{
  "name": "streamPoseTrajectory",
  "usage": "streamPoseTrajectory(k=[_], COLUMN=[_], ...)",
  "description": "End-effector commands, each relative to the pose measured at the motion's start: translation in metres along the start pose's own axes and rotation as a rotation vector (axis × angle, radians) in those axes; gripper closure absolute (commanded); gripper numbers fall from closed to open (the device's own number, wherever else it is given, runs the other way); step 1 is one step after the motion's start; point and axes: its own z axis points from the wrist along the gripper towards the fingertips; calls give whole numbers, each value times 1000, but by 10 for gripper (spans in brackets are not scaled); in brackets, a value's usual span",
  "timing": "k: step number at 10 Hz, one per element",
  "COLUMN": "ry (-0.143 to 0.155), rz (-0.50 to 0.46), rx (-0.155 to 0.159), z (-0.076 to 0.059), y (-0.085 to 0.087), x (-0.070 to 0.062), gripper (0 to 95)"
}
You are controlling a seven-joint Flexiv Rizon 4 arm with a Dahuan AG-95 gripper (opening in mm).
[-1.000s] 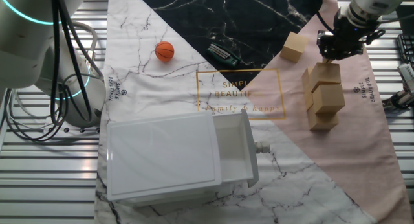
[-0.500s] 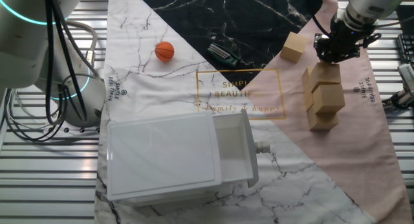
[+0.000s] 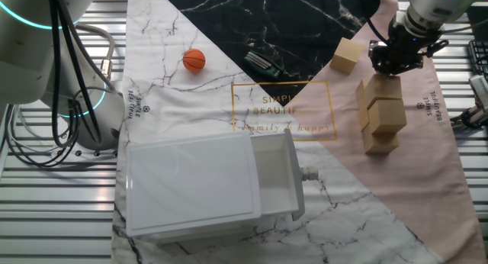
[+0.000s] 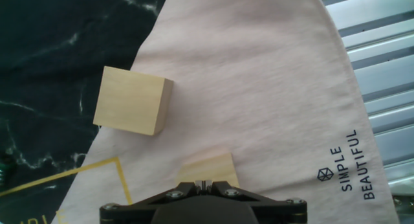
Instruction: Stack the blocks into a pyramid shape
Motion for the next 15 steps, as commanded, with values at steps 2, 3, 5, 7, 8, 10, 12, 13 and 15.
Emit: streamPoseTrajectory(k=[2,3,5,7,8,10,12,13,15], ry=[5,5,7,7,9,14,16,14,13], rz=[1,2,5,4,3,0,-4,-3,-4], rx=[-5,-5,-6,-6,-6,-6,-4,-4,-5], z=[0,-1,-2,-3,-3,-5,-5,-5,-7], y=[3,3,5,6,6,8,9,11,12], x=[3,3,3,3,4,4,6,8,12], gripper=[950,950,950,950,950,950,950,950,950])
